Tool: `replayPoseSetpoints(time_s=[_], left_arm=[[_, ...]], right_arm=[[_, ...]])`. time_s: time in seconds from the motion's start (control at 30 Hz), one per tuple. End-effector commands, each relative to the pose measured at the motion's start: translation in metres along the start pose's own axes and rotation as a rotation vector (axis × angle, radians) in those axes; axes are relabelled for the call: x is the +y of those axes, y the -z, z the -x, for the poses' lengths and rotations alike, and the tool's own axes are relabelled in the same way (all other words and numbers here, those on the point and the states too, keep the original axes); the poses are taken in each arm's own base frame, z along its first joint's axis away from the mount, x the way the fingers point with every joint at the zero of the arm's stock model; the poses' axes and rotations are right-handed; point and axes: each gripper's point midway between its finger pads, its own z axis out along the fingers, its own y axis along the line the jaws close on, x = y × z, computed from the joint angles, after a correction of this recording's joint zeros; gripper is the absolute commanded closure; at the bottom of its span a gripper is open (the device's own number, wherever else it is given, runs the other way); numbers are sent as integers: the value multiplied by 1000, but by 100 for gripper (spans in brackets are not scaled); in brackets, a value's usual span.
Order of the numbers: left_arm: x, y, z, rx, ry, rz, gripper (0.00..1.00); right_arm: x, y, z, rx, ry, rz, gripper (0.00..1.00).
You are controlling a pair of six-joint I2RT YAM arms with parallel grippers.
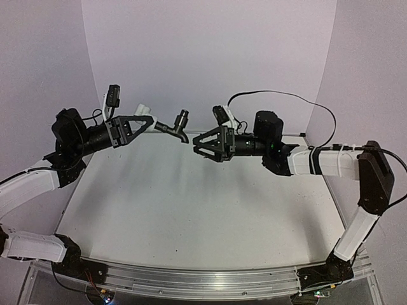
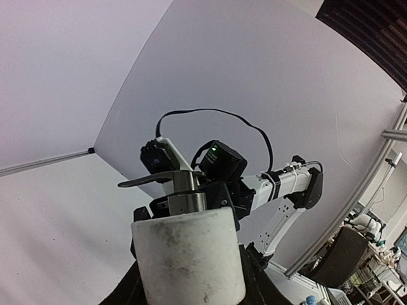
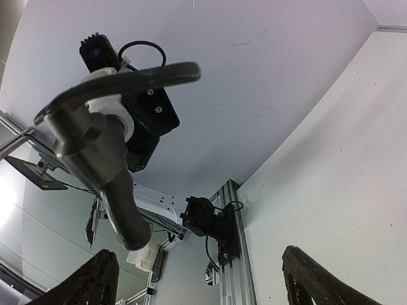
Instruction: Install the water faucets
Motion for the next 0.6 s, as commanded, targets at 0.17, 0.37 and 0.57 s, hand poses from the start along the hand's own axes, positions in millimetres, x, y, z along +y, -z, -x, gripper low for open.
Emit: replayPoseSetpoints(time_s=[0.17, 0.37, 0.57], left_arm=[[-2, -10, 17, -10, 97, 3, 100], [-1, -17, 1, 62, 146, -44, 100], [-3, -18, -13, 101, 142, -71, 100]], right_arm=[[32, -1, 17, -70, 159, -87, 10], [41, -19, 29, -103, 133, -27, 25], [36, -23, 36, -134, 99, -13, 38]])
